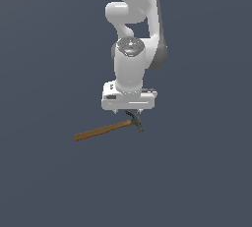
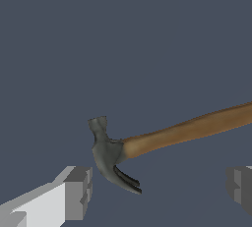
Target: Pick up the object and move it to a goal position.
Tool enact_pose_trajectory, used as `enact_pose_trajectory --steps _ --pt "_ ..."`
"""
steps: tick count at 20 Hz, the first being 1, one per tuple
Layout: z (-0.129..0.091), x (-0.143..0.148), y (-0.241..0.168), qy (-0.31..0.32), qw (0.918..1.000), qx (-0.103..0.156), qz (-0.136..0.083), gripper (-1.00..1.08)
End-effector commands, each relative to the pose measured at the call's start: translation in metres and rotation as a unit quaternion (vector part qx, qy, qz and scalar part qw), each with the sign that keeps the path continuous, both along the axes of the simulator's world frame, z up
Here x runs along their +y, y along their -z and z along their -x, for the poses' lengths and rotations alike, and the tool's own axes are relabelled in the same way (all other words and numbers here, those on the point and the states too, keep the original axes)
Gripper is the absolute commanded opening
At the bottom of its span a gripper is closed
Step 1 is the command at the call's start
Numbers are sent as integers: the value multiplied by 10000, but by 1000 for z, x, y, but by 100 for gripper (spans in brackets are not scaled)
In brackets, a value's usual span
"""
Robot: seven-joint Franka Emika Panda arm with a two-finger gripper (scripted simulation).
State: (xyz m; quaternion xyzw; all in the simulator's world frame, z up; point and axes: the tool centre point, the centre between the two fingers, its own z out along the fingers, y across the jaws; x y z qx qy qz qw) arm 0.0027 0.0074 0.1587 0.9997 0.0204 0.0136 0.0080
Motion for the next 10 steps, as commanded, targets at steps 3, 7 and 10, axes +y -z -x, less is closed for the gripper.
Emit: enact_pose_trajectory --steps 3,7,10 --pt "0 -2 -1 12 10000 -5 11 100" --pt "0 -17 -6 96 9999 -43 96 100" --pt "1 -26 -10 118 9998 -66 150 100"
